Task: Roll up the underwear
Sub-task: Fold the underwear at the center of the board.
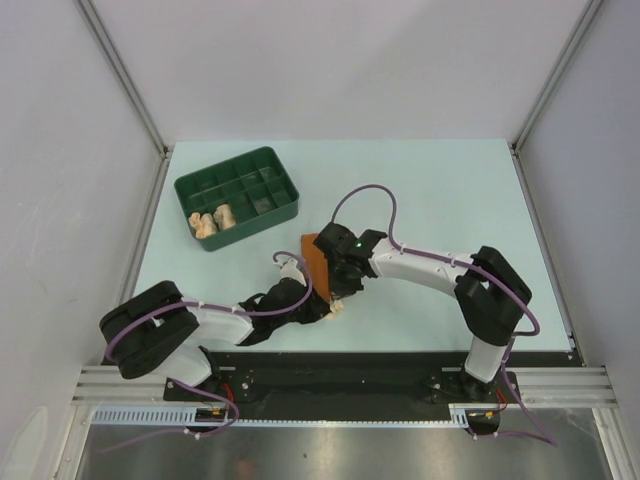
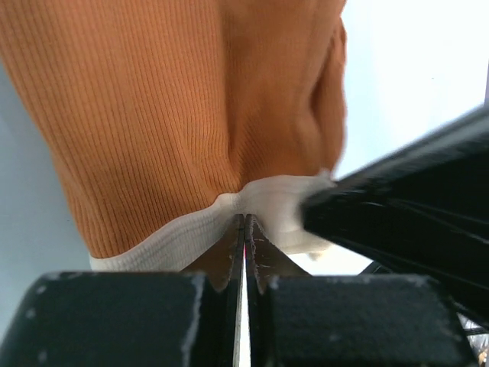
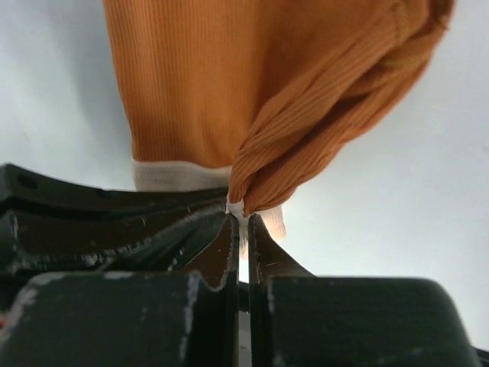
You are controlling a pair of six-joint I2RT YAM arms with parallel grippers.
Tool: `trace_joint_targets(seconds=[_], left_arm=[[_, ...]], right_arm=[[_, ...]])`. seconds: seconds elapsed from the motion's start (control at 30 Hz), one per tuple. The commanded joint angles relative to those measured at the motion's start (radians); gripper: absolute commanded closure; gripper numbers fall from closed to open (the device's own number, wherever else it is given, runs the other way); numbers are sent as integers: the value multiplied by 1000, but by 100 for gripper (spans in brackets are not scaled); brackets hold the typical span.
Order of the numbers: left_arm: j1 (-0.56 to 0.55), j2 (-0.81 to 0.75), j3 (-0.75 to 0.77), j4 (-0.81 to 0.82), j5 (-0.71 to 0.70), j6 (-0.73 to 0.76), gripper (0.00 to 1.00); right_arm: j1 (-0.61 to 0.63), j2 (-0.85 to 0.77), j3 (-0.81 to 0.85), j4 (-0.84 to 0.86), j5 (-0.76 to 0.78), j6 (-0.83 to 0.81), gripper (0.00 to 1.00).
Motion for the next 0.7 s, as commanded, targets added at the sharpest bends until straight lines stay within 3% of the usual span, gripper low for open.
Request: trace_joint_targets(seconds=[0.0,0.23,0.33,0.37,0.5,0.67], left_arm=[[-10,-1,-7,5,41,12,97],[-9,-13,44,-71,4,62,96],[-10,-111,111,-231,-56,123,87],[-10,-139,127,-318,-74,134,78],[-9,-295,170,-513,-152,145,59],[-7,-357,104,-628,-217,75,50]], right_arm=[[4,47,7,85,-26,20,100],[7,90,6,82,-43,15,100],[7,113,-2,69,-9,13,100],[7,116,-3,69,-6,13,100],[5,130,-6,73,-2,13,100],[5,141,-10,76,-5,9,100]])
